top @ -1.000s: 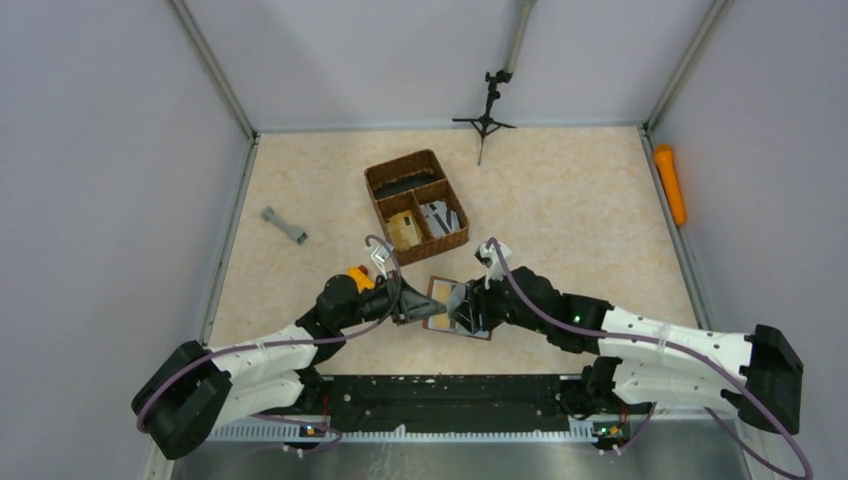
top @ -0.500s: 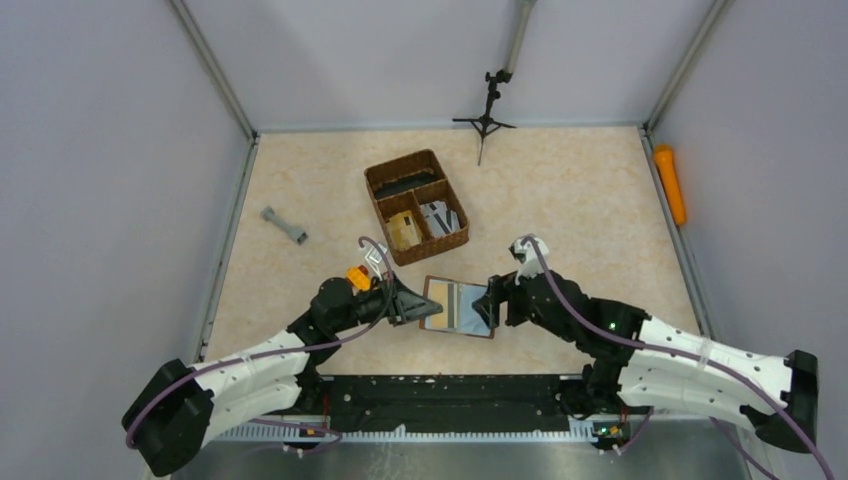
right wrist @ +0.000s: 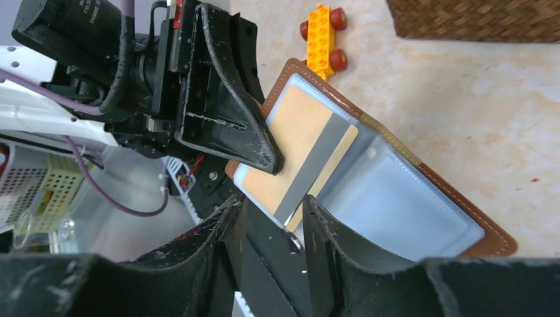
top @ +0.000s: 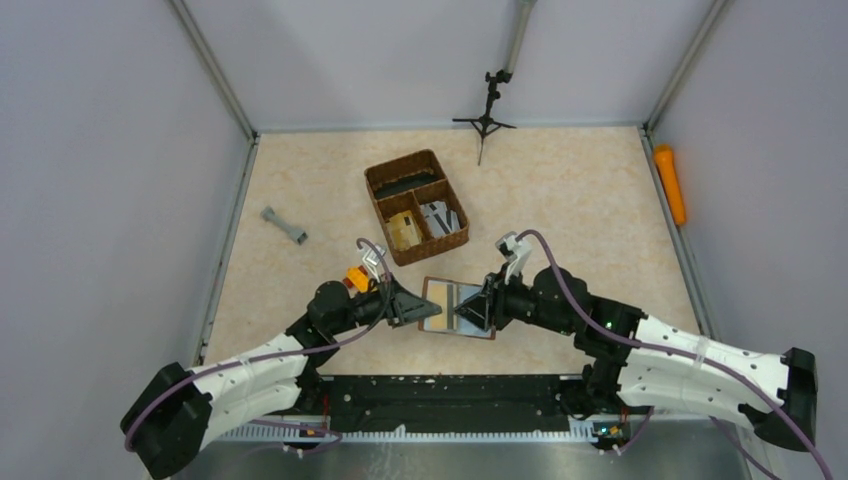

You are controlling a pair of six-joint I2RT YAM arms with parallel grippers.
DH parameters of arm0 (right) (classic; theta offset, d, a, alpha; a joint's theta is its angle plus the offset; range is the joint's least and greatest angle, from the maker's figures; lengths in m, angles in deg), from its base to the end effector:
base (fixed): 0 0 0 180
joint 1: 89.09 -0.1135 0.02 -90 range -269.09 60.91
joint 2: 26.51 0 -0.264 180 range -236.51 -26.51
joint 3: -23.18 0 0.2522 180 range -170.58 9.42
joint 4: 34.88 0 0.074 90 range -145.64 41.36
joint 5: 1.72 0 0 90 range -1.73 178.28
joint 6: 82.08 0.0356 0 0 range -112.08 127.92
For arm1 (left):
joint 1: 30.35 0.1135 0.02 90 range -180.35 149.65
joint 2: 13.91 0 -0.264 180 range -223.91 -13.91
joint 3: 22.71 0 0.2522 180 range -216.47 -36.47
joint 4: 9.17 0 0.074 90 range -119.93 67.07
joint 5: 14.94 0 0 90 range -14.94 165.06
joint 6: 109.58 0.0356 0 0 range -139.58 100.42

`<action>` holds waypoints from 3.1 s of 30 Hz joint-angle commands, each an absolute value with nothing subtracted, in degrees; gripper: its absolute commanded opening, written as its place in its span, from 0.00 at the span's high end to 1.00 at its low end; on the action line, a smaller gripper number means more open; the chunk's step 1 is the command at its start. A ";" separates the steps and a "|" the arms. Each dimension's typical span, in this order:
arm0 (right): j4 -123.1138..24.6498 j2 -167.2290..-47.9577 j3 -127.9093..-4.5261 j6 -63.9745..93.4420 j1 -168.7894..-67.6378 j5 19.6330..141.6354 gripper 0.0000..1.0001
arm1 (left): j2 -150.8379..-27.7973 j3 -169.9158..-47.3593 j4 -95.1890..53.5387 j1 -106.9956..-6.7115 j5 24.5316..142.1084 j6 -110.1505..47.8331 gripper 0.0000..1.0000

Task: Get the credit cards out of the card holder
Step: Remove the credit card from the card holder.

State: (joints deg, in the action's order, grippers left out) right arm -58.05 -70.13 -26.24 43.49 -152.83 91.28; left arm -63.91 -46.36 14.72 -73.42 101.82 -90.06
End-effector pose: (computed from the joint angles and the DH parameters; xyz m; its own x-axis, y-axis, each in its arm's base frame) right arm 0.0832 0.1645 0.2884 -0.6155 0.0653 -0.7854 -0.6336 0.5516 0.5425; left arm 0.1220 -0.1360 0.1993 -0.8949 -0.3155 -0.3156 0.2840 0.1429 -0.9481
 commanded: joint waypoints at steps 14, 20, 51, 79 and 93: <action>-46.38 -69.99 -20.30 54.78 -149.78 82.62 0.70 | -60.53 -43.08 28.11 -73.69 102.73 -95.64 1.00; -39.54 -69.22 -16.43 58.15 -146.80 77.00 0.71 | -59.53 -42.38 28.74 -73.68 102.44 -96.42 1.00; -39.42 -66.69 -12.84 60.78 -141.29 72.99 1.00 | -52.41 -39.28 24.15 -73.68 97.57 -95.91 1.00; -33.46 -72.17 -12.32 61.04 -140.56 67.97 1.00 | -54.74 -40.75 22.97 -73.68 100.85 -93.26 1.00; -41.96 -67.86 -12.67 59.98 -138.03 72.63 1.00 | -43.17 -39.70 11.36 -73.68 95.82 -91.69 1.00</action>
